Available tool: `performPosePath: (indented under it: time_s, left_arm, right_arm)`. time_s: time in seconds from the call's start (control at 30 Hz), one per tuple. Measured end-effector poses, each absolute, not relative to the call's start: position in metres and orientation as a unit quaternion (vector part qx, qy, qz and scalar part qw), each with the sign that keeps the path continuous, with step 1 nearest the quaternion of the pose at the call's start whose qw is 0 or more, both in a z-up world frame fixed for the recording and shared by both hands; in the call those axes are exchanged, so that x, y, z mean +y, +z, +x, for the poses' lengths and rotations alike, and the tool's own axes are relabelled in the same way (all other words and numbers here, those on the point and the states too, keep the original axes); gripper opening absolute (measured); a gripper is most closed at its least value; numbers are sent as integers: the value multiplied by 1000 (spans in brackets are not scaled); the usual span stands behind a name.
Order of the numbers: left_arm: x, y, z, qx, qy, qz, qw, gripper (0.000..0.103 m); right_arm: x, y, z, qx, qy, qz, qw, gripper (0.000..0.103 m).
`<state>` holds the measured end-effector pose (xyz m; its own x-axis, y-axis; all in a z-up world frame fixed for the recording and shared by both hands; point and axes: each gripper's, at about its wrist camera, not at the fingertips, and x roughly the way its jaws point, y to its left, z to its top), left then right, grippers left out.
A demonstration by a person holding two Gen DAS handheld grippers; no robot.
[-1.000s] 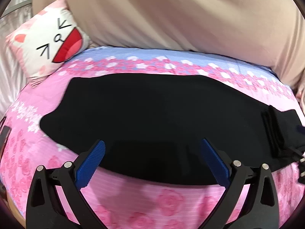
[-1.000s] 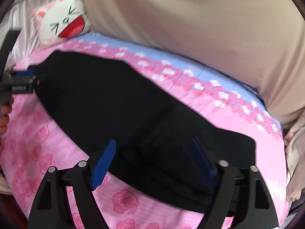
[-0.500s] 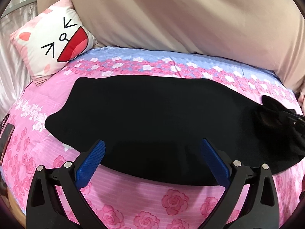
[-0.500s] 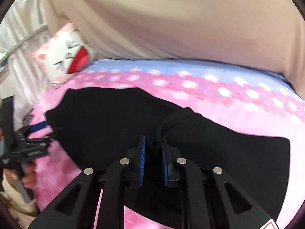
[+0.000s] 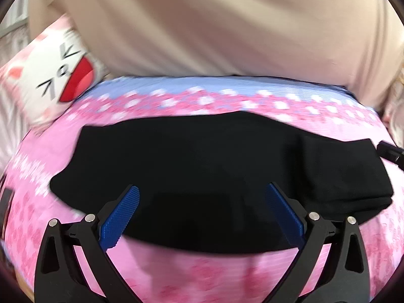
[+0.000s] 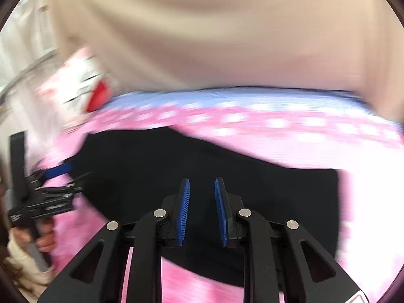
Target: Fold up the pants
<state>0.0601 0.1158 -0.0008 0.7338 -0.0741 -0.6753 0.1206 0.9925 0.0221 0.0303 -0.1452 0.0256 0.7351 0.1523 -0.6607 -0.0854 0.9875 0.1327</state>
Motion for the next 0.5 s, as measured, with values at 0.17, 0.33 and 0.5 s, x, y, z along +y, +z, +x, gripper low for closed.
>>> performPosePath:
  time_s: [0.17, 0.33, 0.5]
  left_arm:
    - [58, 0, 65, 362, -92, 60, 926, 98]
    - [22, -11, 66, 381, -97, 82, 916, 98]
    - [20, -21, 70, 392, -67, 97, 912, 98]
  right_arm:
    - [-208, 10, 5, 376, -64, 54, 923, 19]
    - [-227, -50, 11, 425, -96, 40, 899, 12]
    - [-222, -20, -2, 389, -61, 56, 917, 12]
